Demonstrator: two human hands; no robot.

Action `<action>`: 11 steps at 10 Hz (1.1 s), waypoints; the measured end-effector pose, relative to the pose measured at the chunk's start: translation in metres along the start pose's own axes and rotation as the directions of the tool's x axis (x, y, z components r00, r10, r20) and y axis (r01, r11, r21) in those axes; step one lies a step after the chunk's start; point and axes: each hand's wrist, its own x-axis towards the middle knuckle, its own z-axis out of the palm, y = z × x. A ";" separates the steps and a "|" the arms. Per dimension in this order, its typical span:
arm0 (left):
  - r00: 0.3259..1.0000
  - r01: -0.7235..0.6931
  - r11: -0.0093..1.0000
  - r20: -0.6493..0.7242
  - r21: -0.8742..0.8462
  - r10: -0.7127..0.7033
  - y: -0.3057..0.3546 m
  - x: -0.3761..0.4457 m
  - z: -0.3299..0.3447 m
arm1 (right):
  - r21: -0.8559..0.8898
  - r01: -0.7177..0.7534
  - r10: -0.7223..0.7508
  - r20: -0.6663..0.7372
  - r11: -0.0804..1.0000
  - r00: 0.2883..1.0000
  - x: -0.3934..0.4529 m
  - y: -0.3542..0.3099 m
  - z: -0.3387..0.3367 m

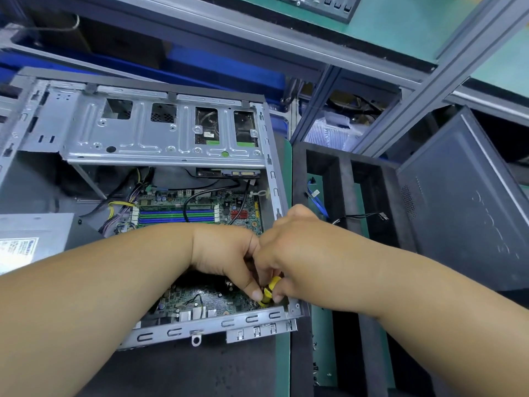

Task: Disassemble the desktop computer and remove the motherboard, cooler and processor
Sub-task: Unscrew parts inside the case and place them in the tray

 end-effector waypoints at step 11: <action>0.995 0.070 0.996 -0.072 0.051 -0.066 -0.016 0.009 -0.002 | 0.281 -0.013 0.020 -0.024 0.960 0.999 -0.006 0.000 -0.003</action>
